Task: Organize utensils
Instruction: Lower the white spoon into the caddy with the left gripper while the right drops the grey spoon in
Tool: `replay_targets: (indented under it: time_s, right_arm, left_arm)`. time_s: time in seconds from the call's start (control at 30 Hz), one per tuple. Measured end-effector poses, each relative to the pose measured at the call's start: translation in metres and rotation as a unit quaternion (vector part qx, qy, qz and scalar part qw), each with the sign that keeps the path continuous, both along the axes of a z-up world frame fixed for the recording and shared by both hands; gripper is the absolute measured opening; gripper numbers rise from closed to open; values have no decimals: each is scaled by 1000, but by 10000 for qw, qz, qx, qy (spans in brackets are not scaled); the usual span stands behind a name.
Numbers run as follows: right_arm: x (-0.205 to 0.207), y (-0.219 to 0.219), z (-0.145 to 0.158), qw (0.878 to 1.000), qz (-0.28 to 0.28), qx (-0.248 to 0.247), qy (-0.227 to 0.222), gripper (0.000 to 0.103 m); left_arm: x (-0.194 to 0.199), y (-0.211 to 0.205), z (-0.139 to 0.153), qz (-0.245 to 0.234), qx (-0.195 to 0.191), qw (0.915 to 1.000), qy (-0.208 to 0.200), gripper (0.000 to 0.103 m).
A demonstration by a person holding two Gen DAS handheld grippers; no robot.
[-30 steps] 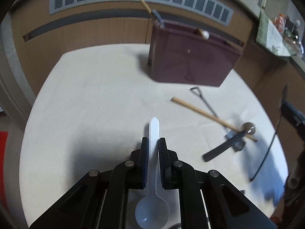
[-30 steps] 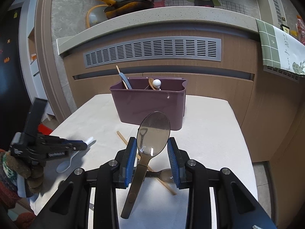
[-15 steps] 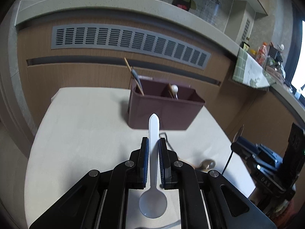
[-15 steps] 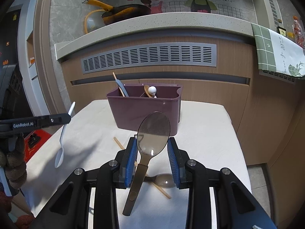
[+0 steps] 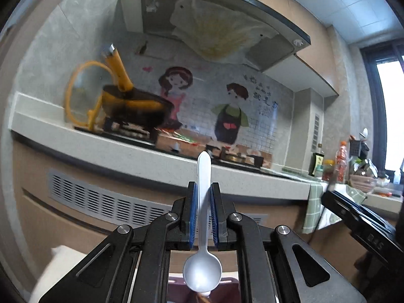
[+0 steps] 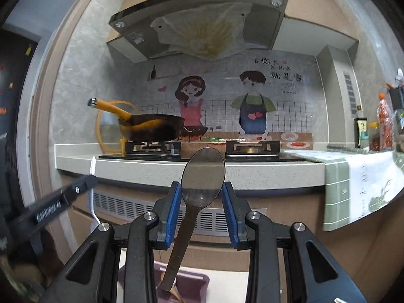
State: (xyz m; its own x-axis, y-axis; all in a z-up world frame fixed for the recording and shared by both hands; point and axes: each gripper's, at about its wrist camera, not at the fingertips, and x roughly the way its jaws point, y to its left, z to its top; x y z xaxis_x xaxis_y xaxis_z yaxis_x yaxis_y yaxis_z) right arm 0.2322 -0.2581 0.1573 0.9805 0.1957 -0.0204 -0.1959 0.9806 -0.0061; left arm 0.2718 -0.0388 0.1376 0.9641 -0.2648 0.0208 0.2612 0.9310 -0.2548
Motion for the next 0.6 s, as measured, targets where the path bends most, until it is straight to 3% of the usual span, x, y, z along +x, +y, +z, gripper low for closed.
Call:
replay_targets:
  time_s: [0.13, 0.3, 0.6]
  right_arm:
    - [44, 9, -28, 9989, -215, -215, 342, 30]
    - [76, 14, -70, 9951, -253, -139, 944, 30]
    - [97, 27, -119, 9871, -172, -484, 1518, 30]
  left_arm:
    - [38, -1, -30, 6, -212, 9991, 371, 10]
    - [71, -4, -69, -123, -192, 9958, 887, 10]
    - [84, -5, -120, -59, -142, 9894, 1444, 10]
